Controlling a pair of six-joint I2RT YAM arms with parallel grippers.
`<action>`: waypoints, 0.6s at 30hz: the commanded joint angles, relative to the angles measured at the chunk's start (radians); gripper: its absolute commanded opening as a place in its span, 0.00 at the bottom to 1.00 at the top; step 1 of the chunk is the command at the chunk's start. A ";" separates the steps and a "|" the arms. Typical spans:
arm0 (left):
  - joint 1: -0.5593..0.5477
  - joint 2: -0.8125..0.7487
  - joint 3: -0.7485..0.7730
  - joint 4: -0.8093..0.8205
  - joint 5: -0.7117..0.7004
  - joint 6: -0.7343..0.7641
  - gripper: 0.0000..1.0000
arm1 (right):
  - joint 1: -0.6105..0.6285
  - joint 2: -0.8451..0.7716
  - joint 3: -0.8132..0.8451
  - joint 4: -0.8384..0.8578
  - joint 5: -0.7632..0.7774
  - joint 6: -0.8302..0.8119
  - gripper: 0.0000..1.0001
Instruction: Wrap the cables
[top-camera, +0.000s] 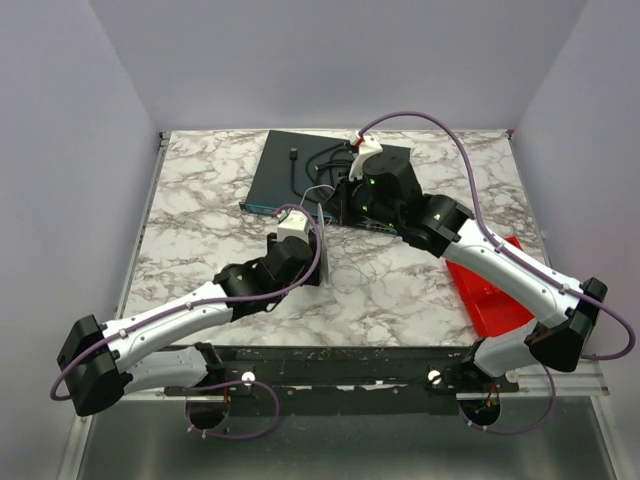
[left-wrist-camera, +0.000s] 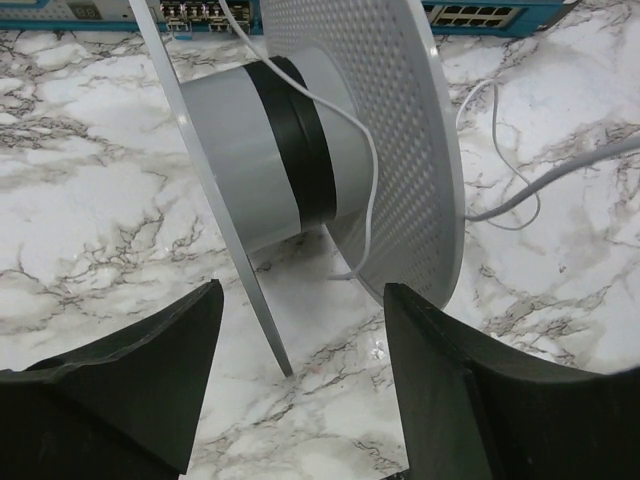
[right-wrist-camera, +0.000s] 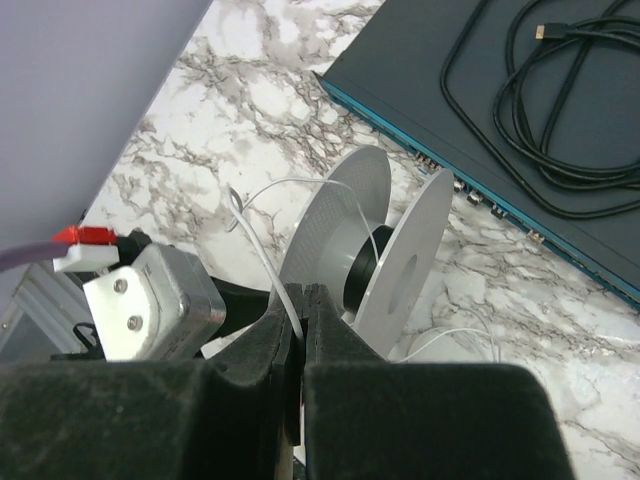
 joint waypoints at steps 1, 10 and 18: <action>-0.060 -0.001 -0.028 0.002 -0.167 -0.075 0.70 | 0.009 0.019 0.023 0.001 0.024 0.000 0.01; -0.143 0.072 0.025 -0.019 -0.381 -0.168 0.71 | 0.011 0.022 0.026 -0.002 0.021 0.002 0.01; -0.160 0.162 0.088 -0.039 -0.452 -0.199 0.68 | 0.011 0.016 0.033 -0.014 0.027 0.002 0.01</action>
